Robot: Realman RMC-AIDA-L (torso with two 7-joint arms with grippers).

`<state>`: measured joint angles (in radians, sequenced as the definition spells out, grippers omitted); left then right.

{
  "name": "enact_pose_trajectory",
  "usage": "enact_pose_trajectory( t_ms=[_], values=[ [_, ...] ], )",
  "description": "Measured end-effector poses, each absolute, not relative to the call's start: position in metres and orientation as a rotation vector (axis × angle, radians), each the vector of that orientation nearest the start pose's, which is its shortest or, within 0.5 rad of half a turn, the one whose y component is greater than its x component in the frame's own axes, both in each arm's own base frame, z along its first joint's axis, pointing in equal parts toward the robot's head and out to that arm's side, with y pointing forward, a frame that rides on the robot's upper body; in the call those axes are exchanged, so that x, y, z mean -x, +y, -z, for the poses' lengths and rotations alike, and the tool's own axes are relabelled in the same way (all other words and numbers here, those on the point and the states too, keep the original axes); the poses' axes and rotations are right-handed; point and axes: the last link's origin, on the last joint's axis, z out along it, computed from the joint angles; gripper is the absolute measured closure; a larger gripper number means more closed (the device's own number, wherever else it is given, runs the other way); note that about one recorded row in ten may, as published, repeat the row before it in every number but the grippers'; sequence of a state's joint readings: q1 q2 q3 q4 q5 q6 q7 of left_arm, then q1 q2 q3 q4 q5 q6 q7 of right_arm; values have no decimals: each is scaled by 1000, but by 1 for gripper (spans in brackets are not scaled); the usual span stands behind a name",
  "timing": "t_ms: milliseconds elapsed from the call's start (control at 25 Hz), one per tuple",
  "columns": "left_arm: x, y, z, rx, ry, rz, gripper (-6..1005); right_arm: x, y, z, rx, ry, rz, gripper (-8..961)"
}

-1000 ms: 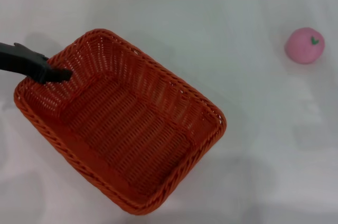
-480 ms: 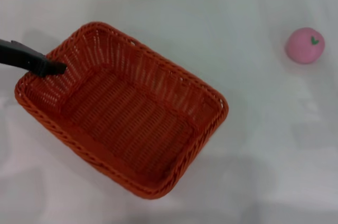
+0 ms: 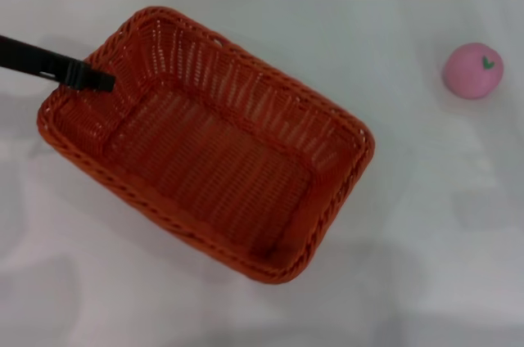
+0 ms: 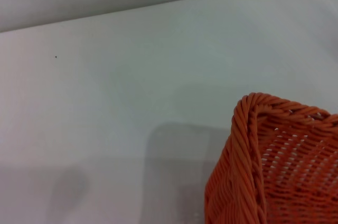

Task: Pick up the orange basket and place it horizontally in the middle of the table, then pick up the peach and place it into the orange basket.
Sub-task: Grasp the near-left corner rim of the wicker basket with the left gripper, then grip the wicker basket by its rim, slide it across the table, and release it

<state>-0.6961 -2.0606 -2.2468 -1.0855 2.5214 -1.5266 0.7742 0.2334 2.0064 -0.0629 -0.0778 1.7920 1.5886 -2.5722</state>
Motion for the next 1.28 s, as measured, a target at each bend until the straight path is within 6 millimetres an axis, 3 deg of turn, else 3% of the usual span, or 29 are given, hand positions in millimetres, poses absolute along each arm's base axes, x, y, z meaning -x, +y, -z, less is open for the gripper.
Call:
enact_pose_trajectory(
  t_ms=[520, 1280],
  values=[
    [194, 398, -40, 2365, -1499, 164, 847, -393, 243, -88, 1378, 509, -879, 87],
    [214, 404, -21, 2137, -1854, 225, 847, -394, 246, -91, 1388, 465, -825, 88]
  ],
)
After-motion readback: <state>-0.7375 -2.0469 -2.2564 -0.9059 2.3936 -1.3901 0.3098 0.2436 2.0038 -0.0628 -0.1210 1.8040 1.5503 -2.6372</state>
